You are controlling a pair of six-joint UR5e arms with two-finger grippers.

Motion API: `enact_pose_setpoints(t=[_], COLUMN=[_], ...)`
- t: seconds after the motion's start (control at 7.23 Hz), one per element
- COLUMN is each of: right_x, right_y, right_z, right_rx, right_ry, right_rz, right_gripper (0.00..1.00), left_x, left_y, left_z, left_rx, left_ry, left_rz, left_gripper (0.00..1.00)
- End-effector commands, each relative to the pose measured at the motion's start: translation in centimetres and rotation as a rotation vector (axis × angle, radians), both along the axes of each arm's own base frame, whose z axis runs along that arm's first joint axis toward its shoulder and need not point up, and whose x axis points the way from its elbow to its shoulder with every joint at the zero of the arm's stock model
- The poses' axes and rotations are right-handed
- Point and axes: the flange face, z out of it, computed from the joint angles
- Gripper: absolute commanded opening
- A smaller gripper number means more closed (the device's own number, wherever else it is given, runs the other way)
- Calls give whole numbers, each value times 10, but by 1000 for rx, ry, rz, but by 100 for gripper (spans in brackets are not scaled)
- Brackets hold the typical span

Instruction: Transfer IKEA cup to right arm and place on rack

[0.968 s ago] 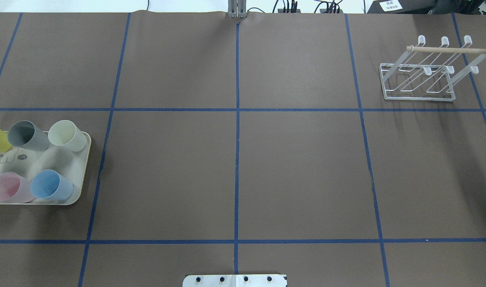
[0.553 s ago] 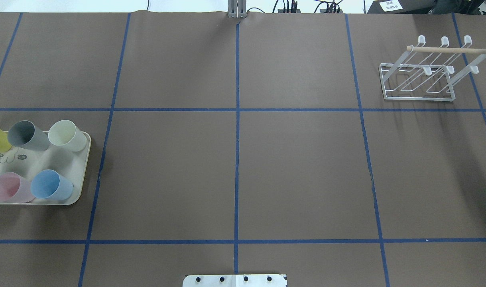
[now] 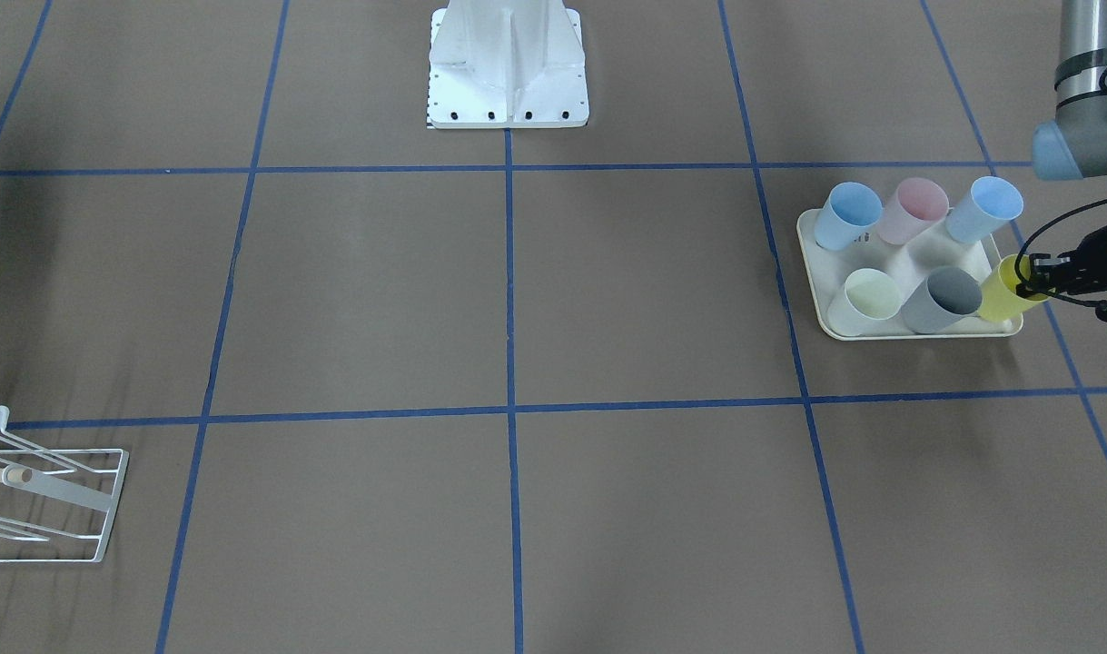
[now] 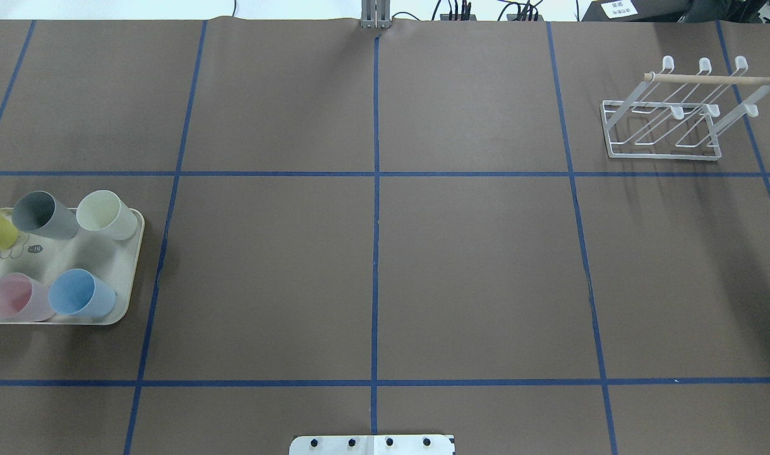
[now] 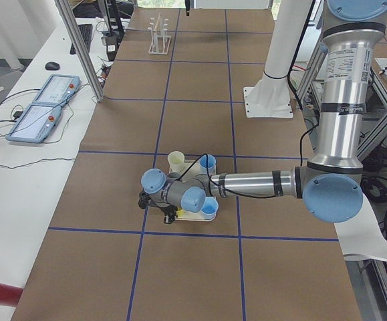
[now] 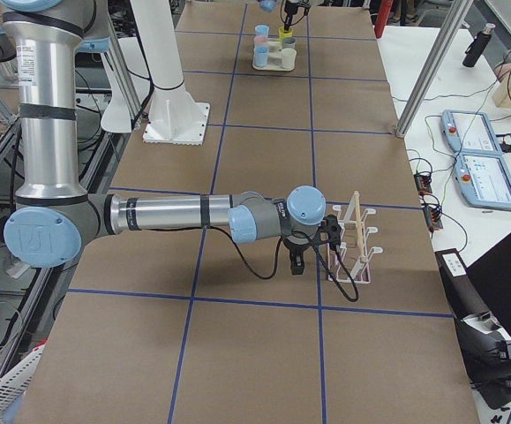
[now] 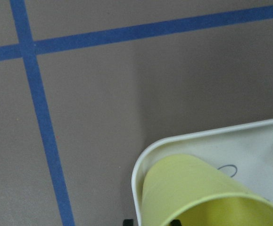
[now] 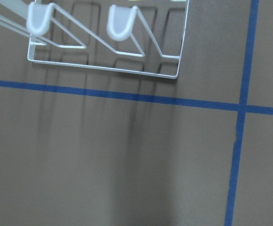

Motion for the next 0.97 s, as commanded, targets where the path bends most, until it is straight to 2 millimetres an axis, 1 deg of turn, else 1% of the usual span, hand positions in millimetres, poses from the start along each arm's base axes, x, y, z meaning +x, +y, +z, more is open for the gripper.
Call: enact_pose_setpoints(t=[0.0, 0.14, 0.28, 0.42, 0.55, 0.69, 0.83], right_x=[0, -1, -6, -9, -12, -19, -32], right_y=[-1, -3, -3, -2, -5, -6, -18], right_z=[-3, -8, -10, -10, -19, -27, -44], right_rx=[6, 50, 115, 116, 118, 95, 76], right_ry=[-4, -16, -28, -48, -84, -128, -142], right_rz=[-1, -4, -11, -19, -26, -30, -23], right_gripper=[100, 100, 100, 100, 99, 99, 99], left_x=[-42, -61, -73, -77, -78, -78, -75], left_y=[-13, -18, -26, -41, -40, -43, -41], left_z=[-17, -36, -68, -115, -141, -158, -183], left_rx=[7, 14, -36, -64, -51, -23, 21], left_ry=[29, 33, 19, 10, 14, 16, 27], left_rz=[-82, -118, -146, -159, -159, -165, -160], left_gripper=[0, 0, 0, 0, 0, 0, 0])
